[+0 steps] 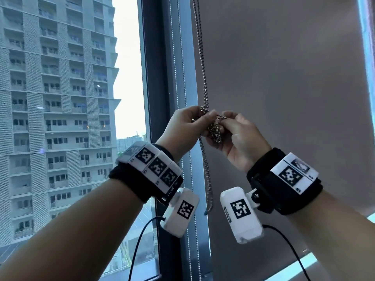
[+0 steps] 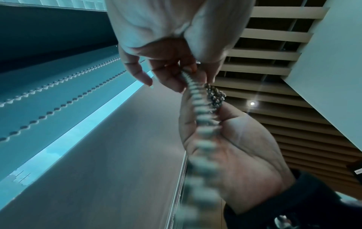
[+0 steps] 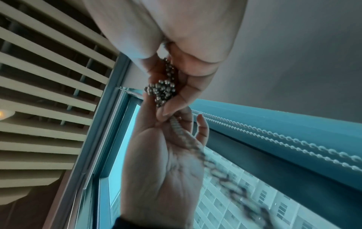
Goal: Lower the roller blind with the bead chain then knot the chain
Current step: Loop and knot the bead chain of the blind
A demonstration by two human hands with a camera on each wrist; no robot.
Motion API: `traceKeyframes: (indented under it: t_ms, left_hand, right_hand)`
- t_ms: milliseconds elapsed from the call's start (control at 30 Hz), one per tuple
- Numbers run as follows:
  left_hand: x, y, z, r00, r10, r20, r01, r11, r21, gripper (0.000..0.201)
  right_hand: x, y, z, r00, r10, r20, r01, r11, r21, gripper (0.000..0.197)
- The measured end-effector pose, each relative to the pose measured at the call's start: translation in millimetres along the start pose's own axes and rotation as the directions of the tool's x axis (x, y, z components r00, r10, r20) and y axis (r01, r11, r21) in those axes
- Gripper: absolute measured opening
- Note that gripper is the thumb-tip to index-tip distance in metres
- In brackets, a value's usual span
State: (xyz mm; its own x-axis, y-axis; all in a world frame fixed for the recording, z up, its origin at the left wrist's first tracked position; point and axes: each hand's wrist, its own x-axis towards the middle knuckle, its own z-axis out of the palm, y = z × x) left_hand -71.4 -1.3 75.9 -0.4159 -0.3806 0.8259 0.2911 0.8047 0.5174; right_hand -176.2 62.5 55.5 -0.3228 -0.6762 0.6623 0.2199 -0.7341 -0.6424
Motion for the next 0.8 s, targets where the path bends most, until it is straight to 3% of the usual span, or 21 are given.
traceKeyframes:
  t_ms: [100, 167, 300, 400, 467, 600, 700, 800]
  left_hand:
    - [0, -3, 4, 0.998, -0.062, 0.007, 0.062, 0.997, -0.051, 0.033]
    - [0, -2, 4, 0.995, -0.098, -0.005, 0.097, 0.992, -0.079, 0.033]
    - [-2, 0, 1, 0.989, -0.133, 0.068, 0.140, 0.985, -0.105, 0.030]
    - [-2, 0, -1, 0.980, -0.156, 0.121, 0.174, 0.972, -0.155, 0.027]
    - [-3, -1, -1, 0.968, -0.192, 0.165, 0.223, 0.955, -0.197, 0.029]
    - [-6, 0, -5, 0.918, -0.234, 0.320, 0.323, 0.910, -0.260, 0.026]
    - [-10, 1, -10, 0.860, -0.251, 0.444, 0.394, 0.879, -0.266, 0.019]
    - [-12, -1, -14, 0.847, -0.248, 0.470, 0.407, 0.871, -0.274, 0.034]
  right_hand:
    - [-5, -4, -1, 0.998, -0.052, 0.045, 0.053, 0.998, -0.019, 0.024]
    - [-8, -4, 2, 0.992, -0.122, 0.032, 0.126, 0.977, -0.171, 0.034]
    - [-9, -4, 2, 0.945, -0.326, -0.030, 0.256, 0.795, -0.550, 0.040]
    - [-5, -1, 0, 0.929, -0.370, 0.008, 0.278, 0.682, -0.676, 0.033]
    - [-4, 0, 1, 0.932, -0.357, 0.065, 0.294, 0.640, -0.709, 0.025]
    - [-9, -5, 10, 0.955, -0.235, 0.180, 0.296, 0.739, -0.606, 0.020]
    - [-4, -9, 7, 0.973, -0.136, 0.188, 0.221, 0.795, -0.566, 0.022]
    - [0, -12, 2, 0.981, -0.022, 0.194, 0.132, 0.806, -0.577, 0.022]
